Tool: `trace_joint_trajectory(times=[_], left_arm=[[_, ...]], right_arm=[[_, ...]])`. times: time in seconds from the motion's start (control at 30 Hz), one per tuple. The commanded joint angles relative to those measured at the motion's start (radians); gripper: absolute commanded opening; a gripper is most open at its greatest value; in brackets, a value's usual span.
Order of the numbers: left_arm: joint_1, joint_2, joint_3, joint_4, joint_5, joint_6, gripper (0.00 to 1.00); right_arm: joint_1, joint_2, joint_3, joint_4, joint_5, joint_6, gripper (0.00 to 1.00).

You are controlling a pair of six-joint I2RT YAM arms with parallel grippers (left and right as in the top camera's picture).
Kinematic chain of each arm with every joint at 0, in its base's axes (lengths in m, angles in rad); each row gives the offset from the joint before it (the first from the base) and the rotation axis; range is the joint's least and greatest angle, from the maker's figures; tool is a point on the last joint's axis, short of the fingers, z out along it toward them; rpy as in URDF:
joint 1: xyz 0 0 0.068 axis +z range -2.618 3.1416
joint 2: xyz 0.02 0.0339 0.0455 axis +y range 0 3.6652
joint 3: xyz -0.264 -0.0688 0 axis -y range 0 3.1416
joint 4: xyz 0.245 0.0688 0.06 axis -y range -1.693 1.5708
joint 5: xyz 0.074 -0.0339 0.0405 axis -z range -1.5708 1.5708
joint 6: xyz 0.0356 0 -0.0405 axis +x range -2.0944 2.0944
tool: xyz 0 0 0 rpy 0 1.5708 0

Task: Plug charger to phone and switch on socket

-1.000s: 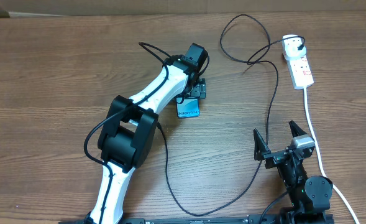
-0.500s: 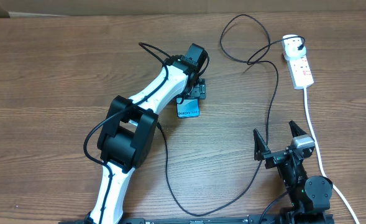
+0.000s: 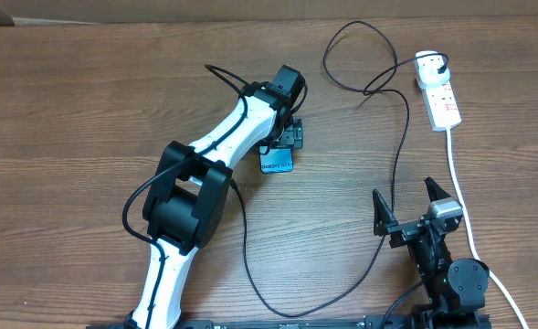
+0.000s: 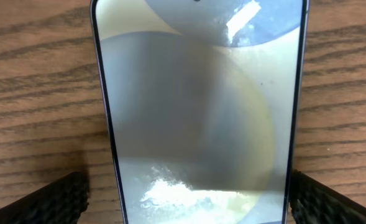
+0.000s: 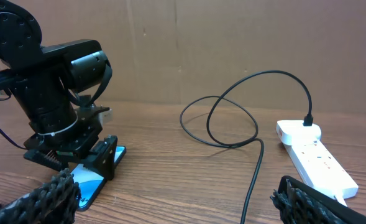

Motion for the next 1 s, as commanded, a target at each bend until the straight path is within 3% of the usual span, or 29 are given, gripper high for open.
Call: trace_joint_trajectory(times=[0.0, 0.33, 0.97], left_arm=[[-0.013, 0.044, -0.049, -0.014, 0.104, -0.022, 0.96], [-0.013, 0.044, -0.049, -0.039, 0.092, -0.021, 0.88], [-0.013, 0.044, -0.049, -0.019, 0.091, -0.022, 0.84]], right_arm=[[0.006, -0.010, -0.010, 0.004, -0.003, 0.003, 1.00], [0.006, -0.010, -0.010, 0.004, -0.003, 0.003, 1.00], [0.006, -0.010, -0.010, 0.004, -0.003, 0.003, 1.00]])
